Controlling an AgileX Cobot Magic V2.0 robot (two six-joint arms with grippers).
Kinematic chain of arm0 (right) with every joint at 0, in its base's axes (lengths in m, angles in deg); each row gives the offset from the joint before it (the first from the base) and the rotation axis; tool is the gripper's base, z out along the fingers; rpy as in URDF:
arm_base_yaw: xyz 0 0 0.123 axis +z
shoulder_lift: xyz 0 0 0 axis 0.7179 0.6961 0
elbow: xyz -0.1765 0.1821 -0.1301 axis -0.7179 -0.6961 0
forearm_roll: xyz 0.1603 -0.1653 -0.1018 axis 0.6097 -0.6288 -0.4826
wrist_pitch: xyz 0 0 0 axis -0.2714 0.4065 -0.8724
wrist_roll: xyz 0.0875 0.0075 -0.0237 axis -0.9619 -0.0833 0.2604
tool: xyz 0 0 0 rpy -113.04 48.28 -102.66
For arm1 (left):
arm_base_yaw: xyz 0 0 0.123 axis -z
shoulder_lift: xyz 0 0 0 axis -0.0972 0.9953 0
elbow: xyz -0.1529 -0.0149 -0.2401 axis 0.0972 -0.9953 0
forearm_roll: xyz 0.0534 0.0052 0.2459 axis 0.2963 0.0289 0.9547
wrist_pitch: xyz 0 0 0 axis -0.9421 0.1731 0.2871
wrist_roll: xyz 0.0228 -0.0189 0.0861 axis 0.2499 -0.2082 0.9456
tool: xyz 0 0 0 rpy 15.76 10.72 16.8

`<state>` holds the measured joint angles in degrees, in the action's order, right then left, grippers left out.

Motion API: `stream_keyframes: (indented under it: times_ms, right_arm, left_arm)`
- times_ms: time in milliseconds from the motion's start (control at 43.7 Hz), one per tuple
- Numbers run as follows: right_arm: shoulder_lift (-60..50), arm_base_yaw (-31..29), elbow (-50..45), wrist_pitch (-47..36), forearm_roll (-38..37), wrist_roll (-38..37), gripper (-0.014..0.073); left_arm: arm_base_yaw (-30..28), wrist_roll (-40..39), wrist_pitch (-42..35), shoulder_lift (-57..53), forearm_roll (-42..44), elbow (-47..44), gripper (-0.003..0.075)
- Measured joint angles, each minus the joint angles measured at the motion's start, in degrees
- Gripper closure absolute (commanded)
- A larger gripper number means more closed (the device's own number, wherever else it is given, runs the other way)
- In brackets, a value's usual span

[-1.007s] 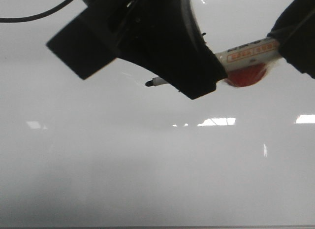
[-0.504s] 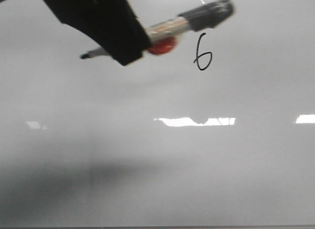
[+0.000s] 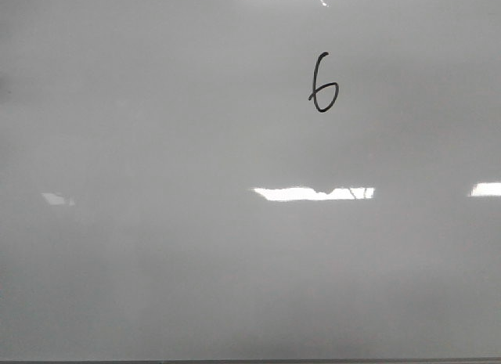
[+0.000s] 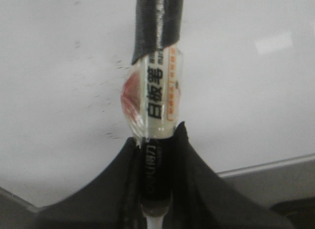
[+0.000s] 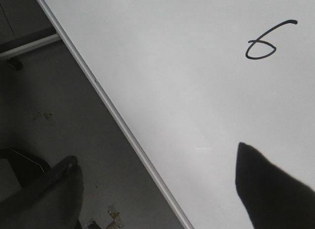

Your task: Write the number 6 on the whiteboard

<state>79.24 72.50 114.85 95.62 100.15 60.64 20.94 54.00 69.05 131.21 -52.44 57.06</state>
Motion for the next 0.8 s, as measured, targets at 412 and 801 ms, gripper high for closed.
stream_keyframes:
  times_ms: [412,801]
  right_arm:
    - [0.0,0.0,0.0,0.0,0.0,0.0,-0.0052]
    - [0.0,0.0,0.0,-0.4,0.0,-0.1,-0.0052]
  left_arm:
    - [-11.2,-6.3,-31.8,2.0,-8.1,-15.6,0.0733]
    - [-11.2,-6.3,-49.3,11.8,-8.2,-16.7,0.0726]
